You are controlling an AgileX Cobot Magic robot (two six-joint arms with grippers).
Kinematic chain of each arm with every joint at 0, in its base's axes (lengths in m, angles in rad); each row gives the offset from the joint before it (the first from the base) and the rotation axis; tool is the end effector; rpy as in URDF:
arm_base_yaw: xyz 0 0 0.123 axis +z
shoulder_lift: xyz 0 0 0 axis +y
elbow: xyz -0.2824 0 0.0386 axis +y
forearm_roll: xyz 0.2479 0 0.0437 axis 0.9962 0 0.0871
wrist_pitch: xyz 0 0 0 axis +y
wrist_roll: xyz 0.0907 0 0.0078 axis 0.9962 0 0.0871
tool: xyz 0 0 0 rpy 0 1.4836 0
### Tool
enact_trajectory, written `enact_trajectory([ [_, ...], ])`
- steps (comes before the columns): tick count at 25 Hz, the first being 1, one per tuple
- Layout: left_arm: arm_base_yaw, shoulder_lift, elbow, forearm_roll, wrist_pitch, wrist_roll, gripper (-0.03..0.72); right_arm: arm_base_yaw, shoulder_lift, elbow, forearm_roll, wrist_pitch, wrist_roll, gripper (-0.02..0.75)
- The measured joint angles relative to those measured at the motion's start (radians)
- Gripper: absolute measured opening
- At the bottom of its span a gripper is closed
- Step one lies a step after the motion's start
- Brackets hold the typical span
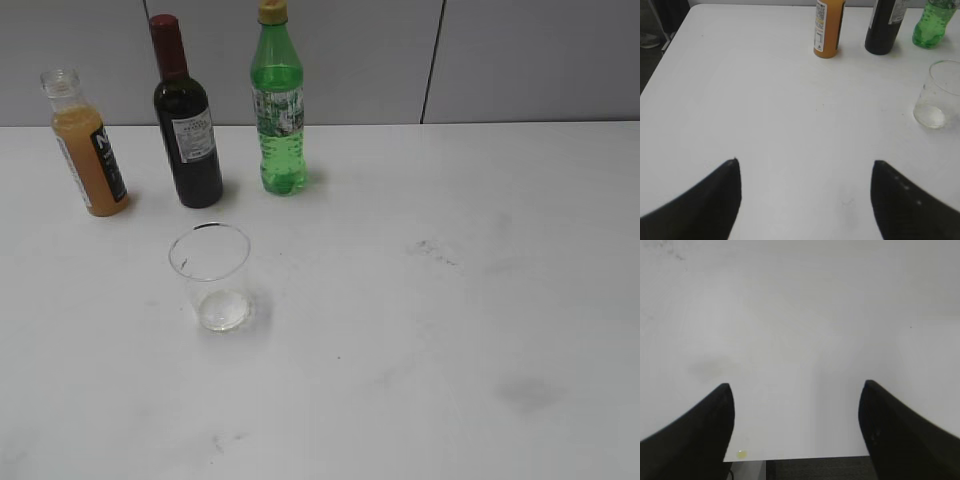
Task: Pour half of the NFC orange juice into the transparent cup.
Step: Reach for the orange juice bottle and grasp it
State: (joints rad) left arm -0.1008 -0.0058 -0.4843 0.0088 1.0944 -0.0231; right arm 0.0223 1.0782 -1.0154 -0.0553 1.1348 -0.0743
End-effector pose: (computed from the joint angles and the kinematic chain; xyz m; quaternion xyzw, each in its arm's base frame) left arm -0.0053 0.0013 0.2701 0.0334 0.8637 -0.0267 0.5021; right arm 0.1910 -0.0003 0.3366 -0.0526 0.9718 -0.0330 0.2273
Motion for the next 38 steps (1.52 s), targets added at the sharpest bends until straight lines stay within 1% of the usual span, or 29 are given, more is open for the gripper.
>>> enact_trajectory([
  [4, 0.000, 0.000, 0.000, 0.000, 0.000, 0.000, 0.620, 0.000, -0.140, 0.172, 0.000, -0.041, 0.000, 0.592],
  [8, 0.000, 0.000, 0.000, 0.000, 0.000, 0.000, 0.620, 0.000, -0.271, 0.305, 0.007, -0.087, 0.010, 0.592],
  [12, 0.000, 0.000, 0.000, 0.000, 0.000, 0.000, 0.620, 0.000, -0.404, 0.410, 0.045, -0.118, 0.013, 0.592],
  [16, 0.000, 0.000, 0.000, 0.000, 0.000, 0.000, 0.620, 0.000, -0.535, 0.487, 0.055, -0.116, 0.014, 0.592],
  [27, 0.000, 0.000, 0.000, 0.000, 0.000, 0.000, 0.620, 0.000, -0.871, 0.513, 0.055, -0.103, 0.014, 0.592],
  [38, 0.000, 0.000, 0.000, 0.000, 0.000, 0.000, 0.620, 0.000, -1.064, 0.513, 0.055, -0.102, 0.014, 0.592],
])
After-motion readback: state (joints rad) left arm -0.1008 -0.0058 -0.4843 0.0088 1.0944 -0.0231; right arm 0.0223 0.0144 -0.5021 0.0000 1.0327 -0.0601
